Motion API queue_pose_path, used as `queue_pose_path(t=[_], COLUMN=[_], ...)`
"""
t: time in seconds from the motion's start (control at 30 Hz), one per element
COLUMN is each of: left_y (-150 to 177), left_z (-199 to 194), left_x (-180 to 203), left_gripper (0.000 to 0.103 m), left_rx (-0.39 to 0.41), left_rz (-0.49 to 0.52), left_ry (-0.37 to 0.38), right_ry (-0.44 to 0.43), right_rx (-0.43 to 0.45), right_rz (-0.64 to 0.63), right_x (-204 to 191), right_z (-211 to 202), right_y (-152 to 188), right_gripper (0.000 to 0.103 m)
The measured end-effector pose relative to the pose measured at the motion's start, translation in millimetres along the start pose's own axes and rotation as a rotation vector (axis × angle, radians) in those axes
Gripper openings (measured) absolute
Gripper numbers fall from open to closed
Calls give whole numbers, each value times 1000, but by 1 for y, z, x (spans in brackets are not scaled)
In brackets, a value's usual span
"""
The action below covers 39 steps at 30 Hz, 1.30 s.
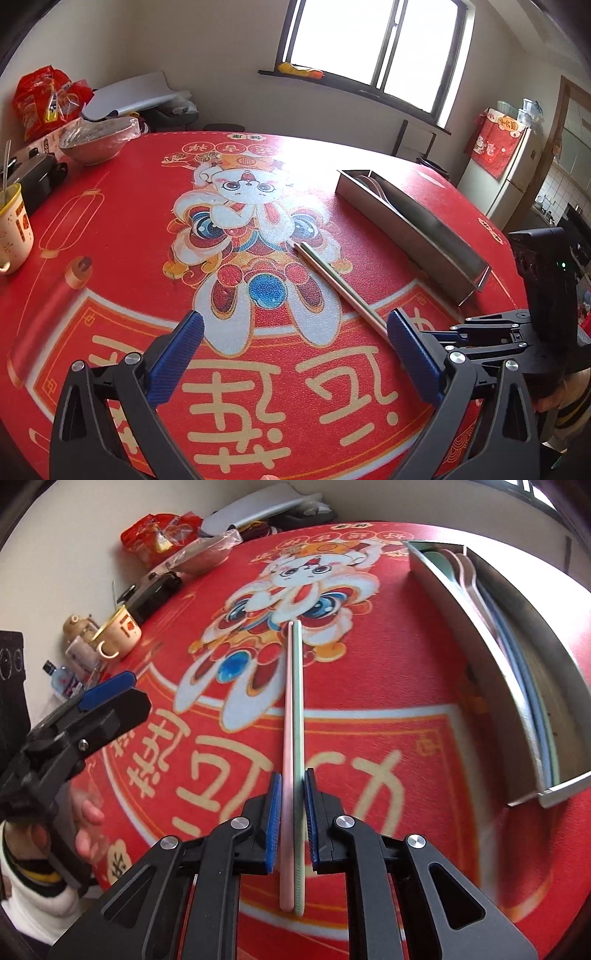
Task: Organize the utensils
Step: 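Grasp the pink and green chopsticks on the cloth with the right tool, then grasp the pink chopstick with the left tool while the right tool holds the green chopstick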
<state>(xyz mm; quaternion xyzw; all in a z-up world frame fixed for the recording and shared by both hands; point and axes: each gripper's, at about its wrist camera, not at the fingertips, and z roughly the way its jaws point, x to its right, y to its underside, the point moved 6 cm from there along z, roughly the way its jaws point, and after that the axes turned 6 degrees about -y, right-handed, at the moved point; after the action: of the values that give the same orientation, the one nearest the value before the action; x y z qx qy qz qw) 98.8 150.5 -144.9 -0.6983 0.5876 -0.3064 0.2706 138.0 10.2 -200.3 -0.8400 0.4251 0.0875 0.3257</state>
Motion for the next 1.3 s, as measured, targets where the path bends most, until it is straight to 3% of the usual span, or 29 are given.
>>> queue_pose_path(t=[0.17, 0.4, 0.87, 1.03, 1.2, 1.3], left_y=[3, 5, 4, 5, 8, 9], left_z=[-8, -6, 11, 18, 26, 32], left_x=[-12, -23, -25, -21, -8, 5], left_gripper=[97, 97, 96, 82, 50, 42], left_rx=[-1, -12, -57, -73, -99, -118], left_rz=[-9, -23, -74, -67, -32, -7], left_ry=[-31, -79, -68, -59, -60, -24], right_ry=[-20, 40, 115, 163, 188, 197], right_rx=[-13, 20, 7, 33, 82, 98], right_rz=[-26, -74, -179, -239, -188, -159], right_x=[-18, -14, -22, -21, -1, 11], right_z=[9, 9, 32, 30, 16, 8], right_y=[-14, -36, -40, -39, -33, -29], right_gripper=[14, 14, 14, 13, 7, 7])
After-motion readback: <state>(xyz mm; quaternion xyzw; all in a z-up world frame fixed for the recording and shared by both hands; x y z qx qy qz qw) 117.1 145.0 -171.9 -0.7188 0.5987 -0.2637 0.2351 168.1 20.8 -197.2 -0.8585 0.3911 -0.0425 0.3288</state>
